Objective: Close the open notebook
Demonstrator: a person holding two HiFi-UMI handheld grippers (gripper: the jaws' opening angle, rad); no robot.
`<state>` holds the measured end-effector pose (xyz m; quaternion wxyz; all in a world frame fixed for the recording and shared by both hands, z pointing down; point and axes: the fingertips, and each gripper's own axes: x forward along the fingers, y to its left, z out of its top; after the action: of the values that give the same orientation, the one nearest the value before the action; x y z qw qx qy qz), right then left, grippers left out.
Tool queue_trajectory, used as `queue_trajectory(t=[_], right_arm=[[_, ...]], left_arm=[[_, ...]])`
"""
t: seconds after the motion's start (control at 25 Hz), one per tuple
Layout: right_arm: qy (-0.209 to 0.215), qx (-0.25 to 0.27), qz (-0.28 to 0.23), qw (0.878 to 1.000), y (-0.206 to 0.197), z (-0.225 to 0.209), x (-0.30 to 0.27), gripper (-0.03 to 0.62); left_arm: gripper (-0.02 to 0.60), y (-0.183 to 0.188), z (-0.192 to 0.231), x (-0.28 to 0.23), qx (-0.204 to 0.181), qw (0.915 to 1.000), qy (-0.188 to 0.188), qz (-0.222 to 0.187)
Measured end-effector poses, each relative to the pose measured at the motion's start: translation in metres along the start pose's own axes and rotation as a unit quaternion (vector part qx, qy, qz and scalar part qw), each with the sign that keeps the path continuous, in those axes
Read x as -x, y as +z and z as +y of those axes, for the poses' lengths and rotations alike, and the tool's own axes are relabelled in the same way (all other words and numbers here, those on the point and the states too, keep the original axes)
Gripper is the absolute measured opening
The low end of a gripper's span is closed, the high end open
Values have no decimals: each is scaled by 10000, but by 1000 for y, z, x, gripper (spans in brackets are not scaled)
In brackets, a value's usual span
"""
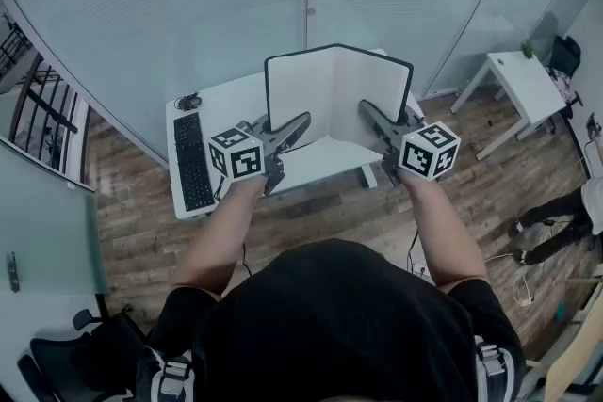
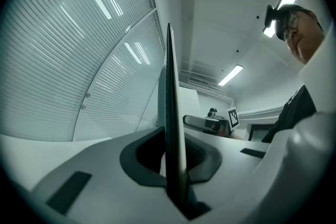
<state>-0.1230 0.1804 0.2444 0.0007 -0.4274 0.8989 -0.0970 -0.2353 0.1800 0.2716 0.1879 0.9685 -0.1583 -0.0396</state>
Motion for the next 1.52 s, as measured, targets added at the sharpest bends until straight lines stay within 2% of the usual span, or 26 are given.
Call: queue_trajectory(t=[0.76,1.12,1.52], right_arm=[[-72,-150,55,9998,-6,-5,-1,75],[-30,-175,-4,9998,-10,-16,-5,77],[137,-312,-45,9994,-7,-85,-20,77]], left_arm=[[44,-4,5,-2,127,9999,-105,50],[44,-6,12,-9,38,9999,-110,108],[44,0,49,-67,48,9997,56,219]])
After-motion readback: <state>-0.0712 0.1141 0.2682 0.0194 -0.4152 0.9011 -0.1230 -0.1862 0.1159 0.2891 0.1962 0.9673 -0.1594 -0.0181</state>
